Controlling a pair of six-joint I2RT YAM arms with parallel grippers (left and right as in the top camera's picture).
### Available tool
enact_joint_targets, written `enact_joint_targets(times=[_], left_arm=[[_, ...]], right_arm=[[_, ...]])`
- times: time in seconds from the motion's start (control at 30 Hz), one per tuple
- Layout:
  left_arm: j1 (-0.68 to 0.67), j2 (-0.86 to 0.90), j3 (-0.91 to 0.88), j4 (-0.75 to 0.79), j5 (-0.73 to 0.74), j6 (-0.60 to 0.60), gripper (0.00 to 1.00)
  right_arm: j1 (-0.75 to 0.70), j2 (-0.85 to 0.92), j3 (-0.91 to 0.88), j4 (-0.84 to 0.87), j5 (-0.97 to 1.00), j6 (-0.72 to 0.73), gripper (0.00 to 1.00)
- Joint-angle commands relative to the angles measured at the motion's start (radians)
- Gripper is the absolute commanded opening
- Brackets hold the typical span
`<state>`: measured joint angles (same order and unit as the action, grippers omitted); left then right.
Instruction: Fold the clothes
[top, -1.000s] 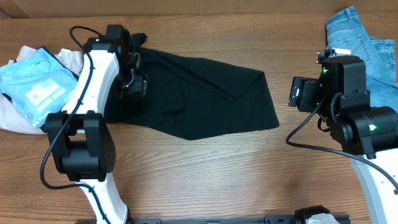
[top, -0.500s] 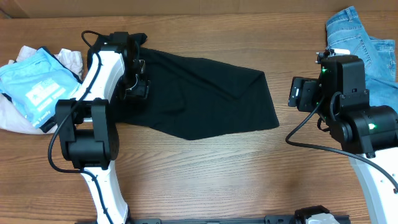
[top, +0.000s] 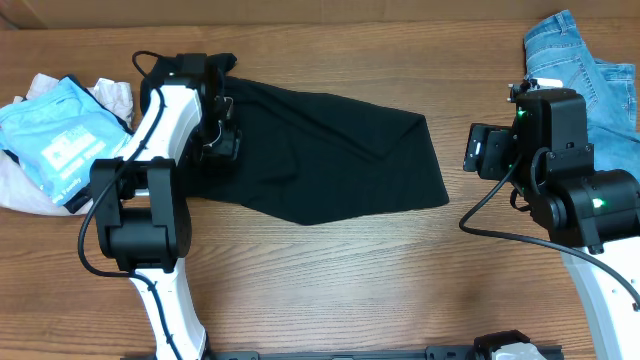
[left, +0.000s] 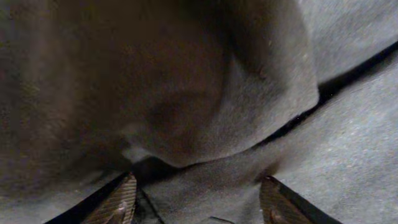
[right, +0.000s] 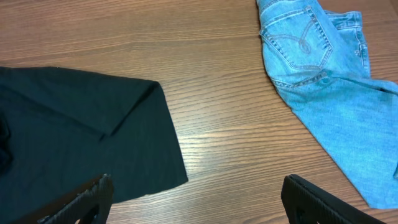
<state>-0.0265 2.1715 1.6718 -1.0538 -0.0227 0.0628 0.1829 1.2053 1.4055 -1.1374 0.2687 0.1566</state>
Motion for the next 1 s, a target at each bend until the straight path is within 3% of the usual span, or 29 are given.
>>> enact_joint_targets(times=[0.0, 0.07, 0.1, 0.17, 0.6, 0.97], left_arm=[[-0.007, 0.013, -0.013, -0.004, -0.011, 0.021, 0.59], [-0.007, 0.013, -0.013, -0.009, -0.010, 0.021, 0.38], [-0.007, 0.013, -0.013, -0.011, -0.010, 0.021, 0.21], [-0.007, 0.013, -0.013, -0.015, -0.010, 0.021, 0.04], [-0.007, -0.083, 0.122, -0.287, 0.085, -0.002, 0.04], [0.040, -0.415, 0.133, -0.276, 0.040, -0.060, 0.04]], right_arm=[[-0.005, -0.003, 0.010, 0.006, 0.000, 0.005, 0.90], [-0.005, -0.003, 0.010, 0.006, 0.000, 0.005, 0.90], [-0.005, -0.003, 0.010, 0.006, 0.000, 0.005, 0.90], [-0.005, -0.003, 0.010, 0.005, 0.000, 0.005, 0.90], [-0.005, 0.001, 0.010, 0.006, 0.000, 0.005, 0.90], [-0.005, 0.176, 0.009, -0.029, -0.089, 0.005, 0.96]])
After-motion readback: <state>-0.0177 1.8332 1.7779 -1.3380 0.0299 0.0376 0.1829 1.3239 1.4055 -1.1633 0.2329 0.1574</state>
